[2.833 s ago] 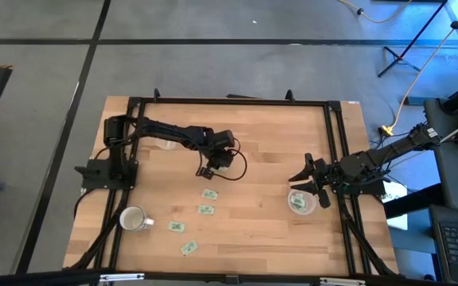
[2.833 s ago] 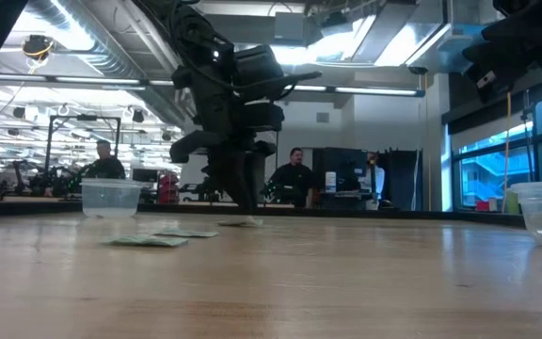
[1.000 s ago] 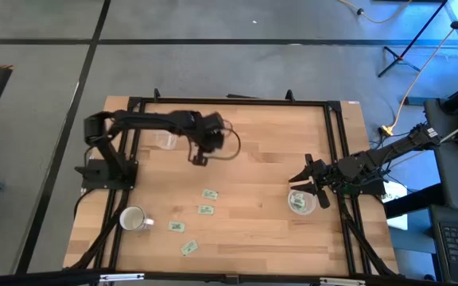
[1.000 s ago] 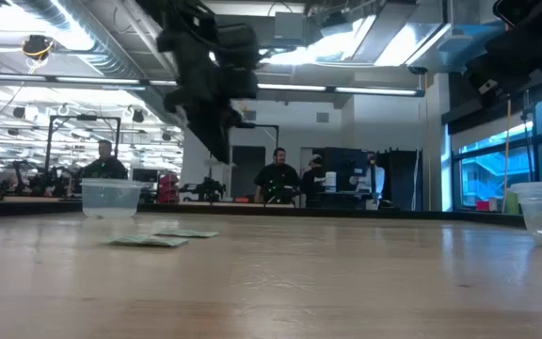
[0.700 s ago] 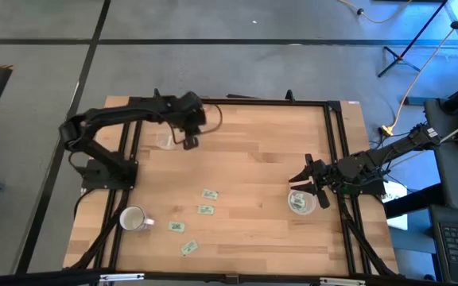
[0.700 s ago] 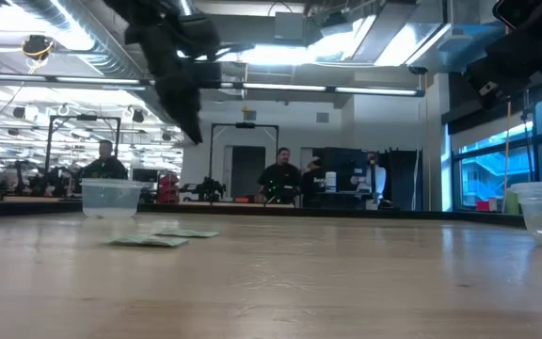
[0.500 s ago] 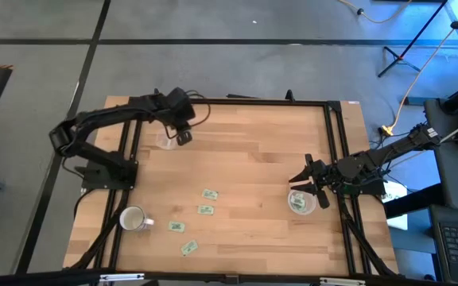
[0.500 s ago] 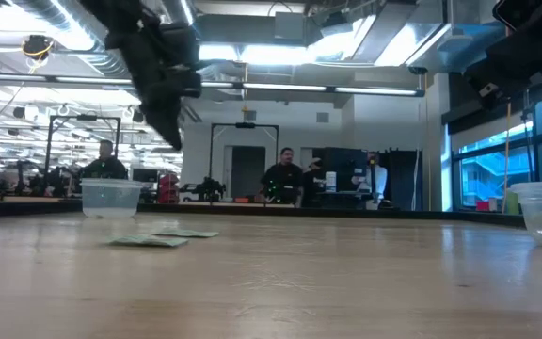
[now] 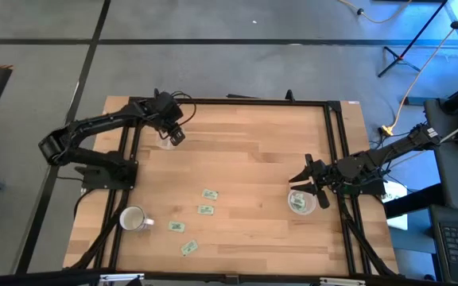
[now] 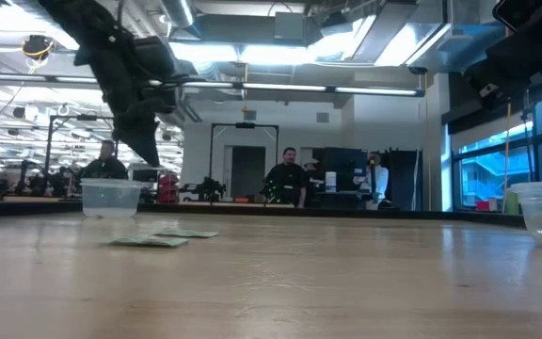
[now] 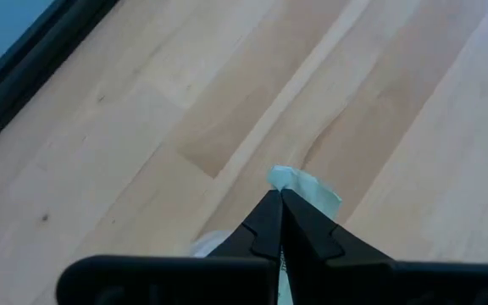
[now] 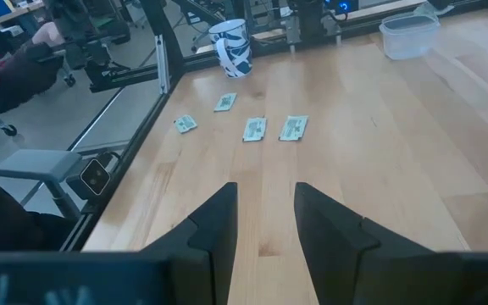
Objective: Pick and place Stevia / Truvia into bins
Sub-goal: Put the stevia packet into the square transparent container
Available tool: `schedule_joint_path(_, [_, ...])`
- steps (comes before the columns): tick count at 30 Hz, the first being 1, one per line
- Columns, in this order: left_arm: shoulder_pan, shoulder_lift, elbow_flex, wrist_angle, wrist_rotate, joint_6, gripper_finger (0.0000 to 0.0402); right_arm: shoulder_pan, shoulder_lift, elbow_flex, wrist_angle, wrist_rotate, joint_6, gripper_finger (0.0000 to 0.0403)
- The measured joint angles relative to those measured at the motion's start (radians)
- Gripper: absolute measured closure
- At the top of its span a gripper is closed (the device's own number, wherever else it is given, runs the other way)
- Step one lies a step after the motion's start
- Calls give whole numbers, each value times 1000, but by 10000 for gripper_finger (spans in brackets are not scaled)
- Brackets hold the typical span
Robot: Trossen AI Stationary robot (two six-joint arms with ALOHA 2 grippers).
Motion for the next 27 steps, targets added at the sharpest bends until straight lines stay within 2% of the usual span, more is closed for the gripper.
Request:
schedule_joint_path(10, [37, -148, -147, 74, -4, -83, 400, 0, 0, 0, -19, 0, 14, 280])
schedule_joint_path(17, [37, -159, -196, 83, -78, -100, 400, 0, 0, 0, -21, 0, 25, 280])
schedule_joint_path(27, [36, -159, -209, 75, -89, -113, 400, 0, 0, 0, -21, 0, 26, 280])
